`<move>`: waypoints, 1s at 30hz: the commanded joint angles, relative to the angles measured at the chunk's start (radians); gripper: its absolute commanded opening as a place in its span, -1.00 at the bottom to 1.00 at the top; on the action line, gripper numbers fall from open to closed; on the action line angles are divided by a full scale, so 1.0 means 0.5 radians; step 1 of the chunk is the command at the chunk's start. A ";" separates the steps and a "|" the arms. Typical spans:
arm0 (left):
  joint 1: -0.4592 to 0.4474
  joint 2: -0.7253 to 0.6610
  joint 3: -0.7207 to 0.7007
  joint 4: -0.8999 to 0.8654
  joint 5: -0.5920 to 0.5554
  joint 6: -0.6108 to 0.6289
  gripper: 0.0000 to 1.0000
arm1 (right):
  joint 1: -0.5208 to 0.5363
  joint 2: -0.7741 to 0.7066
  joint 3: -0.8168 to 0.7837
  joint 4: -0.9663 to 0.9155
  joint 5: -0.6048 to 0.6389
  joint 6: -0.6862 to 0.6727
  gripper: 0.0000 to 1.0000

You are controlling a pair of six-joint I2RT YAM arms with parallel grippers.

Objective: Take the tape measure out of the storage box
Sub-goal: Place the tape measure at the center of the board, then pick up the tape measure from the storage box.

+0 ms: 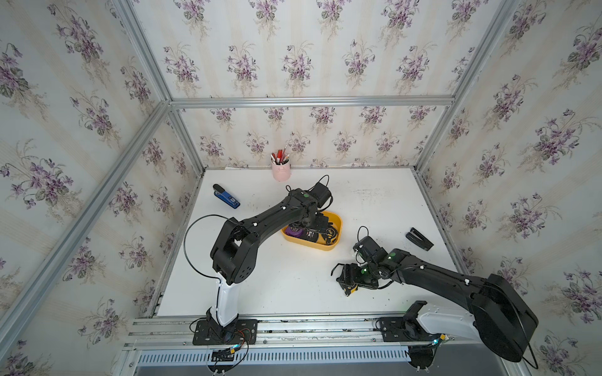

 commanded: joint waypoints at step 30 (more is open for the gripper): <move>0.018 0.275 0.127 0.033 0.316 0.746 0.94 | -0.005 -0.434 0.318 -0.402 0.944 0.082 0.77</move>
